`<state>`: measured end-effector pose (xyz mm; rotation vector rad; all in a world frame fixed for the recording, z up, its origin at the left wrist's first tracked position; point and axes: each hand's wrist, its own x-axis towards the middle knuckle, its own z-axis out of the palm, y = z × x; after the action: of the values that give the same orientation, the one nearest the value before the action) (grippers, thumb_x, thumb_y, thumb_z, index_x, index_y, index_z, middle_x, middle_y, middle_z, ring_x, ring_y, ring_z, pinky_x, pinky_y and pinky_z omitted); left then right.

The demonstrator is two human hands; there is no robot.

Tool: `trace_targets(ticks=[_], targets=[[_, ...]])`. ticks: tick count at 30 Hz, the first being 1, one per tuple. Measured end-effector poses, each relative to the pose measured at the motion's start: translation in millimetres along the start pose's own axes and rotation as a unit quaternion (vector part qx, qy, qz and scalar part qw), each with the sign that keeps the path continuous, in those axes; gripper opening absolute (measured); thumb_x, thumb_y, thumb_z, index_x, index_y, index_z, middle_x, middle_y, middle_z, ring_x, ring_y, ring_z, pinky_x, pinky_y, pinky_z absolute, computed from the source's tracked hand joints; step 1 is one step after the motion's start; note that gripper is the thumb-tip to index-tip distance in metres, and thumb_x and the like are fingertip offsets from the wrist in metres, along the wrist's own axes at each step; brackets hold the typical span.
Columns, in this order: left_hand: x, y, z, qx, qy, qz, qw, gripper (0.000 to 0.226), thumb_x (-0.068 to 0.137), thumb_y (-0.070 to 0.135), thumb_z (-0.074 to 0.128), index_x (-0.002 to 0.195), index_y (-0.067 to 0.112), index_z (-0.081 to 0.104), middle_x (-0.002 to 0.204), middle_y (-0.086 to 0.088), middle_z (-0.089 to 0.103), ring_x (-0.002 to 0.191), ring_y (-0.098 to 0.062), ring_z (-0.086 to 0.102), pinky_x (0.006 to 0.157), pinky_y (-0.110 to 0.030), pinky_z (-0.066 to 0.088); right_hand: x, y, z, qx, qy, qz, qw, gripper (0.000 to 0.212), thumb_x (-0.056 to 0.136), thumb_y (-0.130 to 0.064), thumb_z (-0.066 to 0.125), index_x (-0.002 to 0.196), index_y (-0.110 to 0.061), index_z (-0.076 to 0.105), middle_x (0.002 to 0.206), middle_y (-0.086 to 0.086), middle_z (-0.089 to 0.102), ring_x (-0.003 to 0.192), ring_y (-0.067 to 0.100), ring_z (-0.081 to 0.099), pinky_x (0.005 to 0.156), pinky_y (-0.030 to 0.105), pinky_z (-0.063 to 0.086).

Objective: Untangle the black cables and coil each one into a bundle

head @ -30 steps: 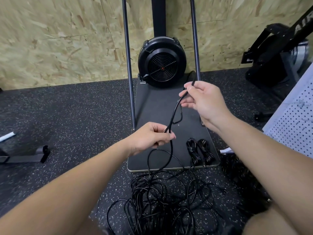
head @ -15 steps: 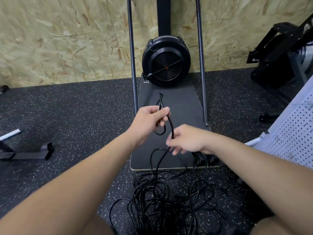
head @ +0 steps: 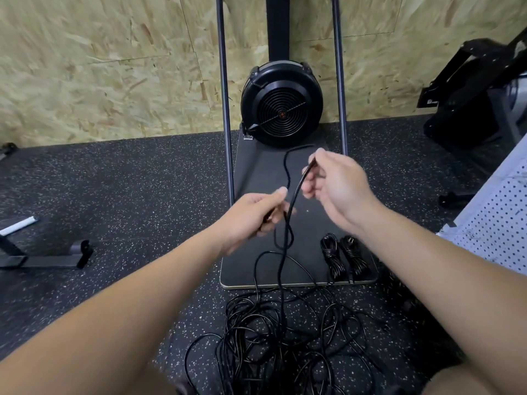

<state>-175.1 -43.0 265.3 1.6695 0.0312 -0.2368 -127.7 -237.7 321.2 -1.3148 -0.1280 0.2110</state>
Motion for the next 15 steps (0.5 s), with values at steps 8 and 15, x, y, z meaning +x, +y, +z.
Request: trace_targets(ticks=[8,15], targets=[[-12.1,-8.6,12.3,0.056,-0.022,0.022,0.998,0.019,0.101,0.030,0.080,0.100,0.012,0.085,0.082,-0.008,0.065,0.066,-0.014,0.052,0.053,-0.024,0.033,13.0,-2.0,-17.4,0.052,0.032,0.024,0.998,0.031,0.117,-0.030,0.053,0.104,-0.004,0.064,0.074,0.009,0.061,0.065,0.024,0.068,0.063,0.034,0.059],[-5.0,-10.9,13.0,0.068,0.079,0.033,0.994,0.032,0.102,0.030,0.078,0.093,-0.001,0.076,0.079,-0.008,0.070,0.065,-0.020,0.055,0.051,-0.026,0.030,5.6,8.1,-24.9,-0.148,-0.021,0.040,0.988,0.022,0.109,-0.015,0.059,0.111,0.000,0.075,0.086,0.012,0.070,0.075,0.025,0.072,0.067,0.034,0.060]])
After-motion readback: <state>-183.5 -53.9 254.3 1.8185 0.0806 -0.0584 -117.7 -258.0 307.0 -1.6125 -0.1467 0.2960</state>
